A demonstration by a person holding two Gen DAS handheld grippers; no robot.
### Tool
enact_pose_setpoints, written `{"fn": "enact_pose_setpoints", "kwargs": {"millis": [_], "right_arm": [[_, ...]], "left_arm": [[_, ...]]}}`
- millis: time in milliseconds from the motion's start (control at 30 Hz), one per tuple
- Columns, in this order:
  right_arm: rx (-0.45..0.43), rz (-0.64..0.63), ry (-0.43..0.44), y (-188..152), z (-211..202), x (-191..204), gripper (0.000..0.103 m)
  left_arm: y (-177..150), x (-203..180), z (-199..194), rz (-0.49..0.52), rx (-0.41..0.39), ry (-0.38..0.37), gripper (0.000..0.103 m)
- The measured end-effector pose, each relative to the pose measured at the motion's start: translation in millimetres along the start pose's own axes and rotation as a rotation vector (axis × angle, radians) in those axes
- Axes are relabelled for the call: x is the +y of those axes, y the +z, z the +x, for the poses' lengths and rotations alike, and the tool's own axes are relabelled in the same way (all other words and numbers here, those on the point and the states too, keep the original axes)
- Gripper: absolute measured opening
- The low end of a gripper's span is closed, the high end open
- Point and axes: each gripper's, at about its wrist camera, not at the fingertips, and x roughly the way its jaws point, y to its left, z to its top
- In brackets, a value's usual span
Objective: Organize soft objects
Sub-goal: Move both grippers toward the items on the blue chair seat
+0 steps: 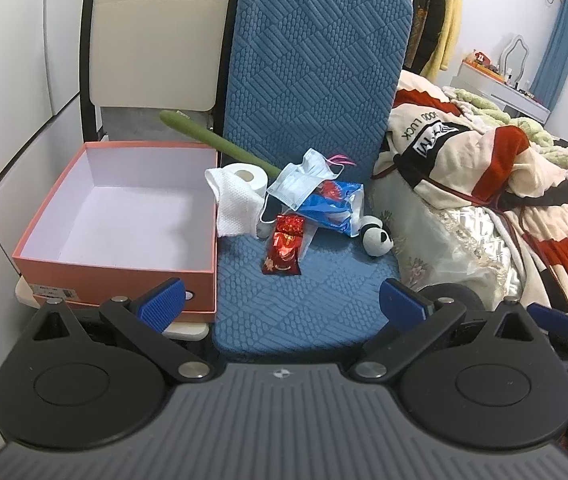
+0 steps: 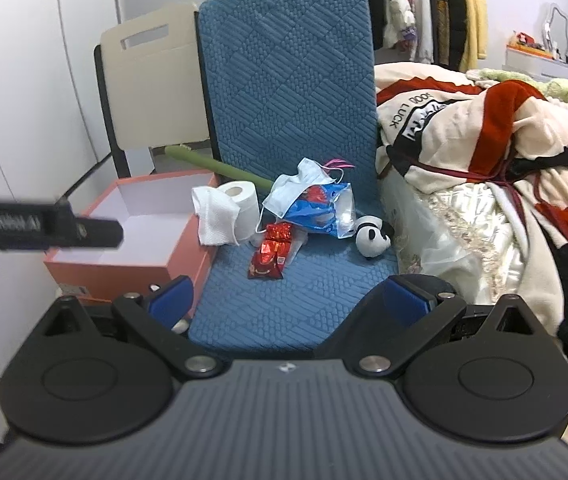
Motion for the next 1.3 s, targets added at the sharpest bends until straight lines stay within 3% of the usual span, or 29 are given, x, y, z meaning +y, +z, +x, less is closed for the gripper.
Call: {"fn": "enact_pose_setpoints", "kwargs": {"millis": [200,333,467,600,733,1033,1300], "right_arm": [[-0.016,-0.02,0.003,-32,26,4,0.103],[-0.084,-0.065,0.031,-32,21,10,0.103],[-0.1,-0.094,0.005,-32,21,14,0.103],[-0.109,-0.1,0.064,-34,24,18,0.103],[-0.142,-0.138,0.055,-37,32,26,0.103],[-0.156,0.005,0.029,-33,42,8,0.103],[-0.118,-0.024,-0.018,-38,71,3,0.103]], "left_arm": [[-4,3,6,0.005,0.02,0.016,0.103],[-6,4,11,0.014,0.033,0.033,0.103],[-8,4,16,0.019,0.049,0.046,0.103],[-8,1,18,0.025,0.039,0.056,0.103],[-9,2,25,0.017,0.046,0.075,0.103],[-8,18,47,-0.003,0.054,0.123,0.103],[-5,28,75,0.002,0.057,0.153,0.103]]}}
